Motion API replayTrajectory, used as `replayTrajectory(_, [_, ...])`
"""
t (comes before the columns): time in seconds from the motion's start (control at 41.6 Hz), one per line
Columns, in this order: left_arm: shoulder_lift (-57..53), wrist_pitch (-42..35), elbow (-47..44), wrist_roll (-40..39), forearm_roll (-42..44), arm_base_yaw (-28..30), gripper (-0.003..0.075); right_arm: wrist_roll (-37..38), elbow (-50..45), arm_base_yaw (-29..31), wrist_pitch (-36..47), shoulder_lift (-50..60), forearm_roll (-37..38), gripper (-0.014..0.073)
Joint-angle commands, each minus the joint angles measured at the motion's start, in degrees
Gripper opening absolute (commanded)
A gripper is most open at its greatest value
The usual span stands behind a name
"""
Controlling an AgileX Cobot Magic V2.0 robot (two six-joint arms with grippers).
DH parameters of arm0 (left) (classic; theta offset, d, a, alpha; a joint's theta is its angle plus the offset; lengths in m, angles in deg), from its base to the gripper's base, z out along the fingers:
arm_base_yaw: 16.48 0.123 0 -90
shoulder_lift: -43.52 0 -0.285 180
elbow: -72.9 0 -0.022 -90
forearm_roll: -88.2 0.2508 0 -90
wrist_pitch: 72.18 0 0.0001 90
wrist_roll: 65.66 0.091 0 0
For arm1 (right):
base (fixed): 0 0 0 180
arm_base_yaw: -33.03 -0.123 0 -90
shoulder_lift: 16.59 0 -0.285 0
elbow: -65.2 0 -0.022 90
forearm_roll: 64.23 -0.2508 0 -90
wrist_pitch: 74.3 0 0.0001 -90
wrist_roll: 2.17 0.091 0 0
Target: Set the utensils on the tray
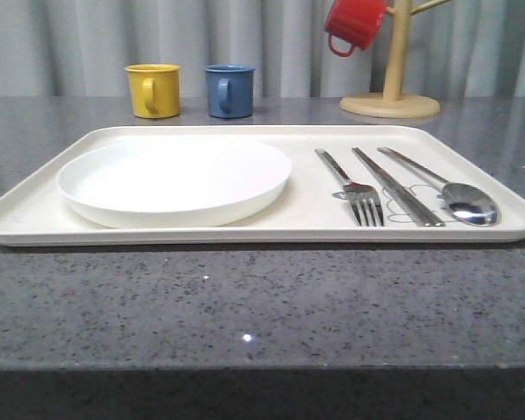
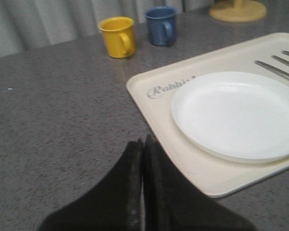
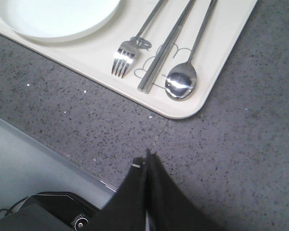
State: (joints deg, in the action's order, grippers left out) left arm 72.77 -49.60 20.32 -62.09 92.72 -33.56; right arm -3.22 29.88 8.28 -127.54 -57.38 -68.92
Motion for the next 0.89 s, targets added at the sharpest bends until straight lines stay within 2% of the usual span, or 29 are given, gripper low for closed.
replayTrajectory(0.0, [-6.76,-9.92,-5.73,-0.04,-0.49,4.70,-0.0018,-0.54,1.42,0.01,3.70,-0.12,-0.25,-0.0069])
replayTrajectory(0.144, [-16.16,-13.35,-14.39,-0.04,-3.29,11.59,-0.0018,-0.54,1.42,0.01,3.70,-0.12,-0.25,-0.0069])
replayTrajectory(0.265, [-21.07,-17.71,-19.82,-0.04,-5.31,14.76,-0.0018,-0.54,1.42,0.01,3.70,-0.12,-0.25,-0.0069])
replayTrajectory(0.433, [-23.02,-26.93,-24.98,-0.04,-5.47,15.79,-0.0018,-0.54,1.42,0.01,3.70,-0.12,-0.25,-0.0069])
replayTrajectory(0.866, [-23.14,-27.22,-25.00,-0.04,-5.47,16.71,-0.0018,-0.54,1.42,0.01,3.60,-0.12,-0.25,-0.0069])
